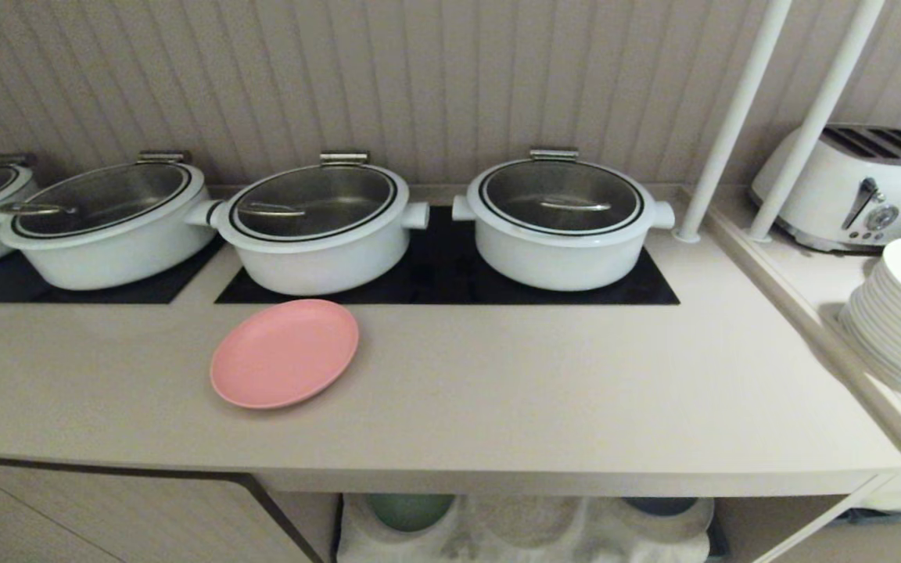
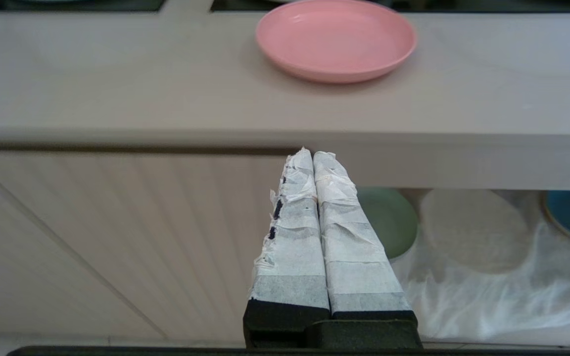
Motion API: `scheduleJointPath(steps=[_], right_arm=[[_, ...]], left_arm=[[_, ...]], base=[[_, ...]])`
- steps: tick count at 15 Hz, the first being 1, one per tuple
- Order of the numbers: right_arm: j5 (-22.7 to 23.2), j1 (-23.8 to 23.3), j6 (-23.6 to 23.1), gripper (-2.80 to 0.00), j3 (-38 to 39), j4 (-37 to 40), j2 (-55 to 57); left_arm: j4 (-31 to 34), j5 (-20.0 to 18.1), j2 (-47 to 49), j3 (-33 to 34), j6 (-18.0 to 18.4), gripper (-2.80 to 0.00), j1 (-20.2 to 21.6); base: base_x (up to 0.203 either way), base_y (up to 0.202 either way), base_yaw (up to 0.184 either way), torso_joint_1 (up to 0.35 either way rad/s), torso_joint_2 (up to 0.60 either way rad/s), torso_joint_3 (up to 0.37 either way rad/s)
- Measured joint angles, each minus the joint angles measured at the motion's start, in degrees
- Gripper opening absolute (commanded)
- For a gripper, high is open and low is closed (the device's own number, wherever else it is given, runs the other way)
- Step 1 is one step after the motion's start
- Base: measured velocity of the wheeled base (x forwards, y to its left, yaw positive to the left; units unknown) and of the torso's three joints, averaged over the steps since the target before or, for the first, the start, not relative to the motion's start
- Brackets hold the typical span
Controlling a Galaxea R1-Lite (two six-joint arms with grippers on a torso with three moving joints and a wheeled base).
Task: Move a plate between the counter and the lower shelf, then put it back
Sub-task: Pick up the plate
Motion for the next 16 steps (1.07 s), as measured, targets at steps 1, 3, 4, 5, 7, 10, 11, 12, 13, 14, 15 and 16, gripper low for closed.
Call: scheduleJointPath(steps=[1,3,4,5,7,10,11,12,13,14,15,16], right_arm=[[0.00,-0.11,0.00,-2.80,0.00,0.01,0.00],[0.02,-0.05,0.00,-2.80,0.00,-0.02,0.00],[-0.02,-0.06,0.00,-2.80,0.00,0.00,0.00],[0.04,-0.11,-0.01,-2.80,0.00,-0.01,0.00],[0.02,-0.05,-0.01,-2.80,0.00,0.00,0.00],[0.02,-0.11,-0.01,-2.80,0.00,0.00,0.00],[0.00,-0.11,0.00,-2.80,0.00,0.00,0.00],[0.03,-0.11,-0.01,-2.80,0.00,0.01,0.00],[0.00,-0.11,0.00,-2.80,0.00,0.00,0.00],[0.02,-0.11,0.00,-2.80,0.00,-0.02,0.00],[0.05,-0.11,-0.01,-2.80,0.00,-0.01,0.00],[0.03,-0.11,0.00,-2.80,0.00,0.00,0.00]], left_arm=[[0.05,0.05,0.00,0.00,0.00,-2.80,0.00],[-0.02,0.00,0.00,0.00,0.01,-2.80,0.01],[0.00,-0.02,0.00,-0.01,0.00,-2.80,0.00],[0.05,0.00,0.00,-0.01,-0.05,-2.80,0.00],[0.02,0.02,0.00,0.00,-0.02,-2.80,0.02],[0.01,0.00,0.00,-0.02,-0.05,-2.80,0.00],[0.02,-0.02,0.00,-0.02,-0.05,-2.80,0.00],[0.04,-0.02,0.00,-0.02,-0.06,-2.80,0.00],[0.02,-0.03,0.00,-0.02,-0.06,-2.80,0.00],[0.02,-0.03,0.00,-0.02,-0.08,-2.80,0.00],[0.02,-0.02,0.00,-0.02,-0.06,-2.80,0.00],[0.05,-0.02,0.00,-0.02,-0.09,-2.80,0.00]], base=[[0.008,0.077,0.010,0.022,0.00,0.005],[0.003,0.160,0.002,0.002,0.01,0.005],[0.000,0.189,0.000,0.002,0.00,0.002],[0.000,0.205,-0.001,0.002,0.00,-0.002],[0.000,0.194,0.000,0.001,0.00,0.002],[0.000,0.194,0.000,0.004,0.00,0.001],[0.000,0.196,0.000,-0.002,0.01,0.007],[0.000,0.191,-0.002,0.002,0.00,0.010],[0.000,0.195,-0.003,0.012,0.00,0.002],[0.000,0.197,0.000,0.010,0.00,0.000],[0.000,0.199,-0.002,0.000,0.00,0.002],[0.000,0.195,-0.003,0.007,0.00,-0.001]])
